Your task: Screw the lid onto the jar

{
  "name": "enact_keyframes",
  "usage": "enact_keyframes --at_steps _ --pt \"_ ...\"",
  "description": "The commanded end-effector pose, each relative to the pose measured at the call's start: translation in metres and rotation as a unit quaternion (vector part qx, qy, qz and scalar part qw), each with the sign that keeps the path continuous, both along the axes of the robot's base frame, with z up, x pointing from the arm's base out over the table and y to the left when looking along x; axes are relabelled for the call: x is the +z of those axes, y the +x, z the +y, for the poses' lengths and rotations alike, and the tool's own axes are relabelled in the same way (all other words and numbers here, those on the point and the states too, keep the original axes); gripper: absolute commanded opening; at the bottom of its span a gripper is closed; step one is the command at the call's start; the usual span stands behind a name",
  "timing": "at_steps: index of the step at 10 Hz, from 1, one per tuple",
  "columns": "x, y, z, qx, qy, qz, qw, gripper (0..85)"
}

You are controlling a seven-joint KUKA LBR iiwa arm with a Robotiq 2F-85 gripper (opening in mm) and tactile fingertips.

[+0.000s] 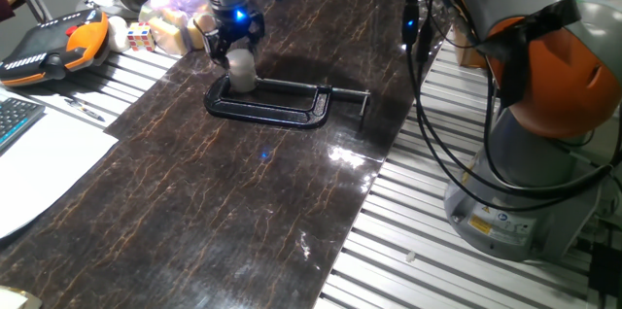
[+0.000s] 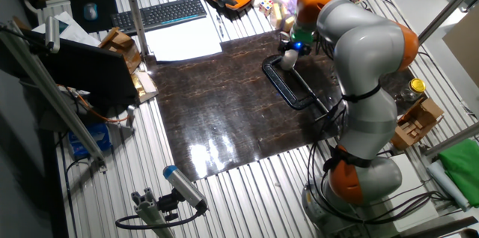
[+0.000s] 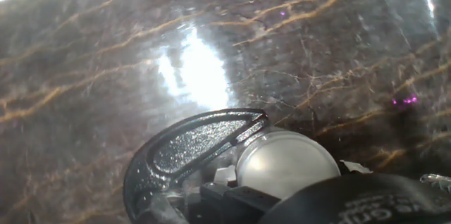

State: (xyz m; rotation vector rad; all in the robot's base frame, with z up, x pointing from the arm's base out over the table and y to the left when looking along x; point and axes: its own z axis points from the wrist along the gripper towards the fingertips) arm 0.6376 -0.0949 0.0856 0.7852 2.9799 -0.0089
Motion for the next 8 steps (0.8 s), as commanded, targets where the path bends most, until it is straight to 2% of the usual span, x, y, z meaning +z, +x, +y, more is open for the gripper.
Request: enact_keyframes --at_steps 1,5,8 --pt "-0.0003 -0.0004 -0.0001 -0.052 0.001 -0.002 0.999 69.7" --pt "-0.0006 -0.0005 -0.0004 -0.115 0.002 -0.01 0.993 69.7" --pt "-0.0016 -0.0003 -0.0006 -0.168 0.01 -0.01 0.986 69.7"
